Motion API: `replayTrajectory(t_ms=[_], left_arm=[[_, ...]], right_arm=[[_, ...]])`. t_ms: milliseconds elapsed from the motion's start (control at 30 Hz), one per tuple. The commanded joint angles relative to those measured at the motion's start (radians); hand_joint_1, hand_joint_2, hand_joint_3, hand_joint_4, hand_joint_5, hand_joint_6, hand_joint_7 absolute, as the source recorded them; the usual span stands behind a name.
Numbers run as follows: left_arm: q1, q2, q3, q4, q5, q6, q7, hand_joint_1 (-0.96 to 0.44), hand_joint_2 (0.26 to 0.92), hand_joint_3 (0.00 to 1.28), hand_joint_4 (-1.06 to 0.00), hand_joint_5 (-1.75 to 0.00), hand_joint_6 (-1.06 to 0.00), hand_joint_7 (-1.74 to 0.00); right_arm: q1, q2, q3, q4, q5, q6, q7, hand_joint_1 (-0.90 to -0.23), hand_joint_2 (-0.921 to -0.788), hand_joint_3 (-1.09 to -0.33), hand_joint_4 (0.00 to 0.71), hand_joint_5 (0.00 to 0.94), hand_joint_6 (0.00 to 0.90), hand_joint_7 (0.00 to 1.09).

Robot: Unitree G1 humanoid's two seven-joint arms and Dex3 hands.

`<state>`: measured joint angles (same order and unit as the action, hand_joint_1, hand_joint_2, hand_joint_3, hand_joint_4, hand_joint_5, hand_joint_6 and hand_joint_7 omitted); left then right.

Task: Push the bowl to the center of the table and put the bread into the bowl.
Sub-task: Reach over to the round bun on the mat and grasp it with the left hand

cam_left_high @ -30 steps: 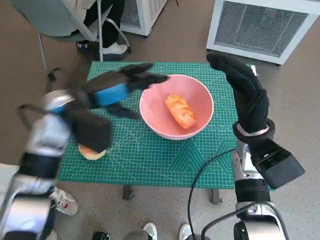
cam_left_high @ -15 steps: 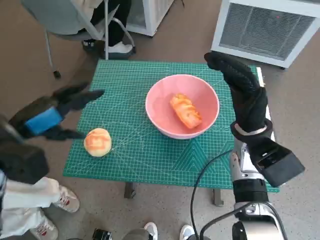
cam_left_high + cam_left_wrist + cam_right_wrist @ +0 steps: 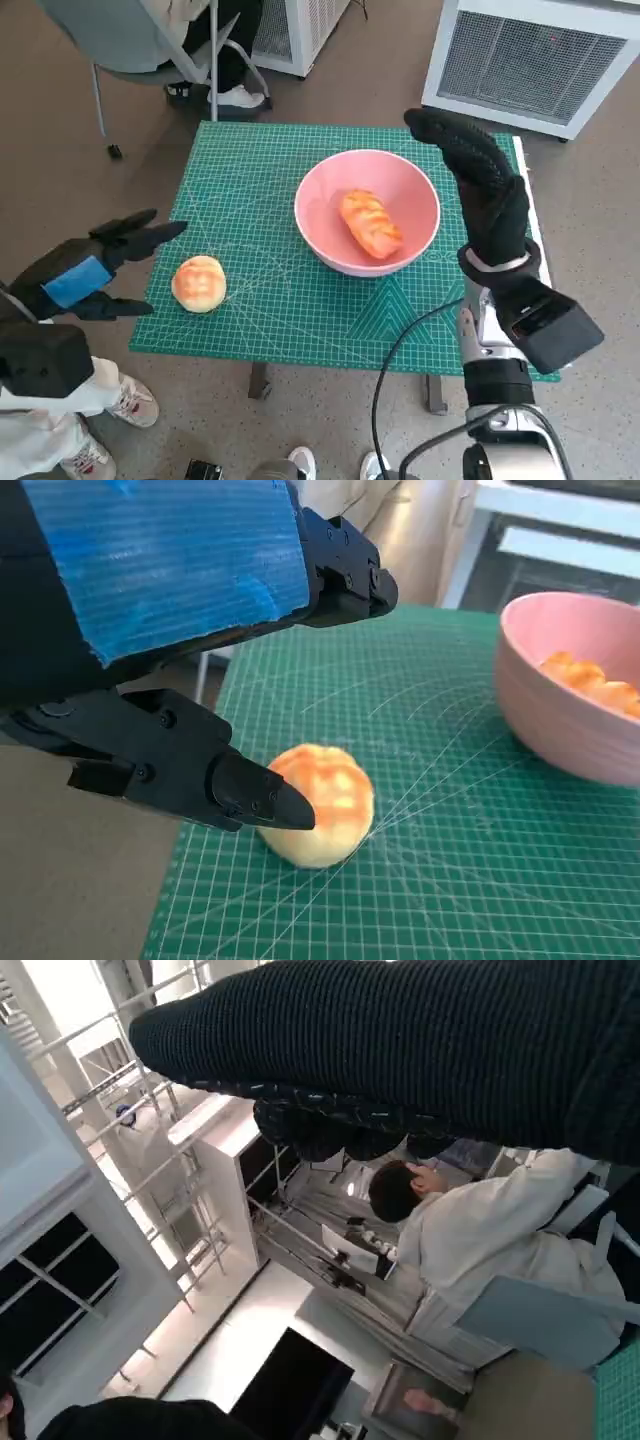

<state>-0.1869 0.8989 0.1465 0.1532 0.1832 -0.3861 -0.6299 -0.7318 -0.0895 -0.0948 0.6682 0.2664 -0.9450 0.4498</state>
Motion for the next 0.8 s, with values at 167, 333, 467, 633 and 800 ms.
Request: replayTrajectory(t_ms=[167, 333, 467, 633, 800], left_arm=[[-0.009, -0.049, -0.084, 0.047, 0.064, 0.014, 0.057, -0.10, 0.863, 0.00, -0.18, -0.01, -0.33, -0.02], [-0.030, -0.080, -0.140, 0.086, 0.122, 0.004, 0.101, -0.11, 0.864, 0.00, -0.20, -0.01, -0.33, -0.01], [-0.062, -0.104, -0.188, 0.142, 0.180, -0.002, 0.143, -0.12, 0.865, 0.00, -0.22, -0.01, -0.33, -0.01], [-0.112, -0.130, -0.238, 0.228, 0.236, -0.007, 0.193, -0.13, 0.874, 0.01, -0.25, -0.02, -0.34, -0.01], [-0.154, -0.149, -0.273, 0.314, 0.274, -0.026, 0.254, -0.12, 0.900, 0.01, -0.31, -0.04, -0.38, -0.03]], right_arm=[[0.000, -0.014, 0.002, 0.017, -0.011, 0.005, 0.018, -0.548, -0.921, -0.811, 0.293, 0.085, -0.001, 0.73], [0.002, -0.017, 0.003, 0.015, -0.006, 0.007, 0.024, -0.549, -0.921, -0.811, 0.290, 0.088, -0.001, 0.73], [0.004, -0.020, 0.003, 0.012, -0.008, 0.010, 0.025, -0.549, -0.921, -0.812, 0.287, 0.091, -0.001, 0.73], [0.006, -0.023, 0.004, 0.011, -0.009, 0.013, 0.027, -0.549, -0.921, -0.813, 0.284, 0.094, -0.001, 0.73], [0.007, -0.025, 0.004, 0.011, -0.010, 0.014, 0.028, -0.549, -0.921, -0.813, 0.280, 0.097, -0.001, 0.72]])
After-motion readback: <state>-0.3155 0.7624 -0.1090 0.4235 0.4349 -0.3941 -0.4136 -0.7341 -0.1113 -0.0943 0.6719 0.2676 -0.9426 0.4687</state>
